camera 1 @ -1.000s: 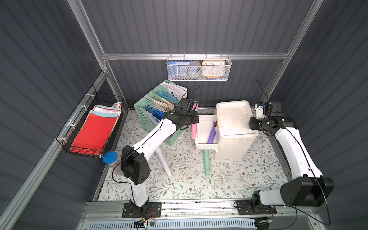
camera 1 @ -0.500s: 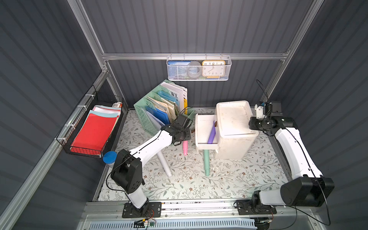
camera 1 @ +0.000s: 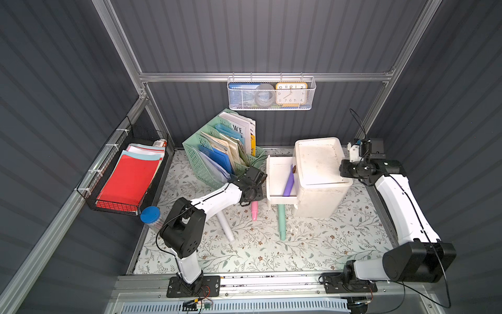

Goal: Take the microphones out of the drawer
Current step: Place the microphone at the center of the board.

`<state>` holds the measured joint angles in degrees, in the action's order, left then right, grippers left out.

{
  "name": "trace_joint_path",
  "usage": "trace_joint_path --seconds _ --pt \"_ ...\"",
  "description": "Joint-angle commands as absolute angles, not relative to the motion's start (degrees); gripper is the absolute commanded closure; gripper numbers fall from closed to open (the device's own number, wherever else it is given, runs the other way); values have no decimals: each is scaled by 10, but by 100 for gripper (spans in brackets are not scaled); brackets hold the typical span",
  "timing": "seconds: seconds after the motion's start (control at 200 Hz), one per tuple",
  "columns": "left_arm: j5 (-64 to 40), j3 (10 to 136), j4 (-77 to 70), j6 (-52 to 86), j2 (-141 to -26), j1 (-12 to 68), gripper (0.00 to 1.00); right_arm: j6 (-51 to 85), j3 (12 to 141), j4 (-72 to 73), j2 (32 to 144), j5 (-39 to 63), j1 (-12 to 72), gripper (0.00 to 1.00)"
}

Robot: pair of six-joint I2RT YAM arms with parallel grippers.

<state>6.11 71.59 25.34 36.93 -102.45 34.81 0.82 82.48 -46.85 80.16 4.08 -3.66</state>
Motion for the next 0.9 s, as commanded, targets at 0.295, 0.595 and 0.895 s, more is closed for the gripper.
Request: trace_joint_path --seconds 0.295,0.595,0.895 --pt "75 672 234 371 -1061 357 77 61 789 -531 812 92 -42 100" --pt "73 648 218 371 -1082 362 72 61 790 -533 812 94 -42 100" --pt "82 656 234 376 -1089 367 57 61 789 -532 810 95 -42 100"
